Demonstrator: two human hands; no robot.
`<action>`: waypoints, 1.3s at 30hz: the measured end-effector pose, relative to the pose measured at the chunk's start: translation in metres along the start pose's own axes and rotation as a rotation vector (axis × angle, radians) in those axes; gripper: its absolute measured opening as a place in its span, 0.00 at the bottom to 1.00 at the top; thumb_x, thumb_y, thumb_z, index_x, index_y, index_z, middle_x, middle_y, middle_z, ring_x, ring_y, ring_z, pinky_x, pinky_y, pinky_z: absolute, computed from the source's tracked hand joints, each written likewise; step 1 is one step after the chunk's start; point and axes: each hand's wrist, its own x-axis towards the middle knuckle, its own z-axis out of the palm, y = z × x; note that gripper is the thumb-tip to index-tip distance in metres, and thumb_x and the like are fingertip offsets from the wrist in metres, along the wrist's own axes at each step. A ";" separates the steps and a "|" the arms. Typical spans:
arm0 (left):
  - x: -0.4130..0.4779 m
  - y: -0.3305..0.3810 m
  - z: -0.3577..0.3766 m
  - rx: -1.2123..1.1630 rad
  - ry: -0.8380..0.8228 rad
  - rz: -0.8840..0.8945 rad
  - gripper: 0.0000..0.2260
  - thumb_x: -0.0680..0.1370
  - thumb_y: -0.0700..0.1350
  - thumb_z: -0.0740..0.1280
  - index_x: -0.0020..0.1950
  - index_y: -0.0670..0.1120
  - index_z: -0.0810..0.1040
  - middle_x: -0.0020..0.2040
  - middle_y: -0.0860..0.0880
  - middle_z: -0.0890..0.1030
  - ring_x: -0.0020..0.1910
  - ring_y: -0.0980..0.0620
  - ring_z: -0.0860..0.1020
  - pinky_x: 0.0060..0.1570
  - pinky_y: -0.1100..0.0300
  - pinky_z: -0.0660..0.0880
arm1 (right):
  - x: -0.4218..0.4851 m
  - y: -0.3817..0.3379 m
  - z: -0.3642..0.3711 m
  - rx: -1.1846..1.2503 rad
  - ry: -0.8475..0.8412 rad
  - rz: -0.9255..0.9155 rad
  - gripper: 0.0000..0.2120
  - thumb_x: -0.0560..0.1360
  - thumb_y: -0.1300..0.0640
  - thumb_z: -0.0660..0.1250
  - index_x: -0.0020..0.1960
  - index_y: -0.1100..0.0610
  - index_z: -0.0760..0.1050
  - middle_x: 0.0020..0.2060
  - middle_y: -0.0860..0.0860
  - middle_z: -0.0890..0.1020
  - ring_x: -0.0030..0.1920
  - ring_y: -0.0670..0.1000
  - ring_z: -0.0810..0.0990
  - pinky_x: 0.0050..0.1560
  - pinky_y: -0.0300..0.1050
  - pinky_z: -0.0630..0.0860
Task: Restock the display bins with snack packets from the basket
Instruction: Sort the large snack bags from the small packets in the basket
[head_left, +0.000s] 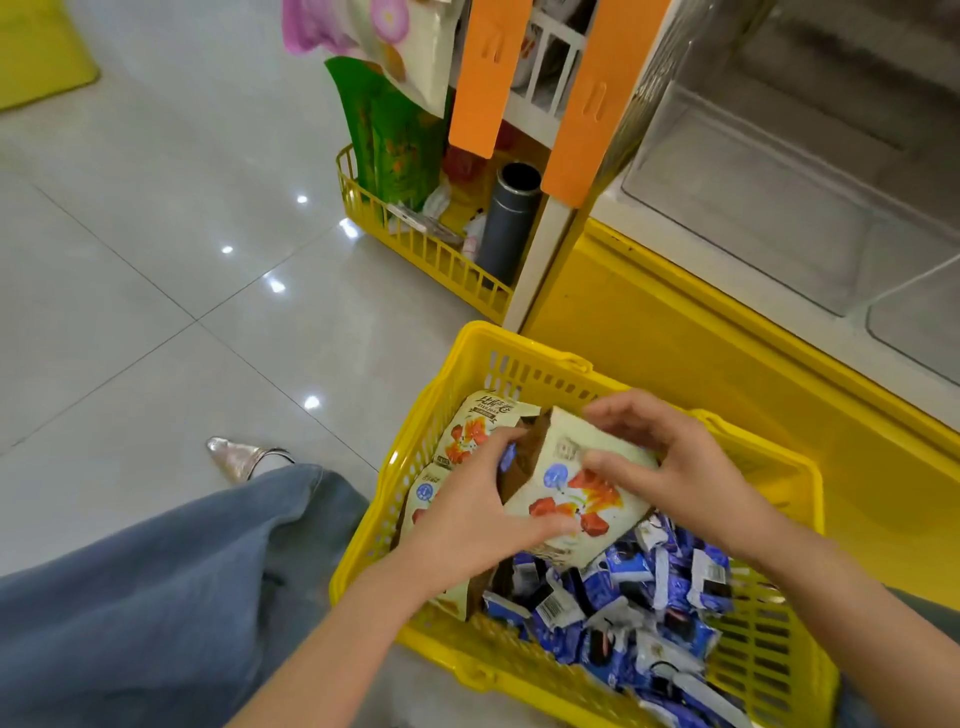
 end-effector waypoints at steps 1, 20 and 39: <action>-0.001 0.003 -0.001 -0.113 0.079 -0.007 0.27 0.59 0.61 0.75 0.54 0.63 0.69 0.49 0.61 0.80 0.46 0.63 0.80 0.46 0.62 0.78 | 0.001 -0.001 0.001 0.087 0.065 0.014 0.19 0.66 0.43 0.68 0.56 0.43 0.72 0.51 0.39 0.80 0.53 0.39 0.79 0.46 0.34 0.78; -0.007 -0.067 -0.050 0.309 0.247 -0.258 0.11 0.81 0.54 0.51 0.59 0.52 0.66 0.50 0.51 0.79 0.47 0.55 0.79 0.48 0.50 0.78 | 0.085 0.071 0.093 0.188 0.264 0.605 0.23 0.76 0.49 0.65 0.66 0.60 0.65 0.61 0.55 0.77 0.59 0.53 0.76 0.56 0.47 0.73; -0.005 -0.029 -0.002 0.575 0.230 0.243 0.14 0.78 0.44 0.63 0.63 0.53 0.69 0.58 0.54 0.71 0.56 0.58 0.68 0.56 0.65 0.64 | -0.065 0.136 0.043 -0.548 -0.054 0.375 0.26 0.76 0.48 0.64 0.71 0.50 0.61 0.67 0.46 0.69 0.68 0.47 0.67 0.67 0.42 0.64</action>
